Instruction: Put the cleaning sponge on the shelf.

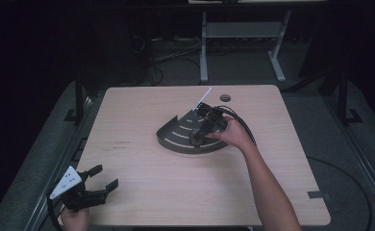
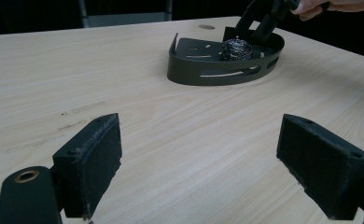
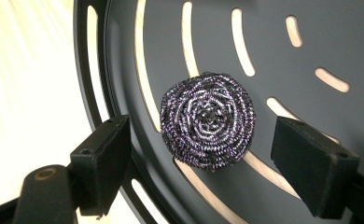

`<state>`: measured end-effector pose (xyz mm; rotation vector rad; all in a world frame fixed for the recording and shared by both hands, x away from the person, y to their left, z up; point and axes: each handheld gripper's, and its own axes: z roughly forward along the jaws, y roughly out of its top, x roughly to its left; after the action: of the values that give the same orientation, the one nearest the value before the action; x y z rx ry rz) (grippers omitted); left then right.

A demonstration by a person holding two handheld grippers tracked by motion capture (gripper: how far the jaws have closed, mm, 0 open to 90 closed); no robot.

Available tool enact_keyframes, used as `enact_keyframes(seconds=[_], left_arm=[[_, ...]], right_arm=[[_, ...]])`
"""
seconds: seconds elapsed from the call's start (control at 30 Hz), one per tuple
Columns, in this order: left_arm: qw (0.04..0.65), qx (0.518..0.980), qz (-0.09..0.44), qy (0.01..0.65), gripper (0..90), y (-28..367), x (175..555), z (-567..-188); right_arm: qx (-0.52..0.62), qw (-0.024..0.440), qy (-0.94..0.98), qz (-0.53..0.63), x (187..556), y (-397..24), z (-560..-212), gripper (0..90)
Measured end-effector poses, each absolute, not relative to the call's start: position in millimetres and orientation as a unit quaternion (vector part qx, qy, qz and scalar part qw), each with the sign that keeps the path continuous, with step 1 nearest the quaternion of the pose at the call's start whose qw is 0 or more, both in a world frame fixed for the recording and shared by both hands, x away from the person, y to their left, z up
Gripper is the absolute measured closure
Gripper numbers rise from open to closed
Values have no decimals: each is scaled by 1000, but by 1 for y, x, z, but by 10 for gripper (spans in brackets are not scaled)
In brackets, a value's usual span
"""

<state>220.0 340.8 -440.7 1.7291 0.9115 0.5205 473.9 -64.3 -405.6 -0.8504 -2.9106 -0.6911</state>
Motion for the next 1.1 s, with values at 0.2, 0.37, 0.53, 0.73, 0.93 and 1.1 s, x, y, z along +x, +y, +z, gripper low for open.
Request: enact_keyframes(seconds=[0.2,0.37,0.53,0.73,0.93,1.1], left_arm=[[531,725,216,382,133,340,220,-441],[530,725,216,383,133,339,220,-441],[530,726,216,382,133,339,220,-441],[530,727,215,381,133,338,221,-441],[528,729,214,378,133,337,221,-441],[528,729,214,379,133,337,221,-441]], right_arm=[[-273,15,-936,-221,471,-67,-403,199],[-270,13,-936,-224,469,-70,-401,200],[-273,16,-934,-229,467,-72,-402,200],[-275,16,-933,-231,462,-79,-399,204],[-273,9,-933,-234,456,-87,-393,203],[-269,4,-934,-235,449,-93,-388,198]])
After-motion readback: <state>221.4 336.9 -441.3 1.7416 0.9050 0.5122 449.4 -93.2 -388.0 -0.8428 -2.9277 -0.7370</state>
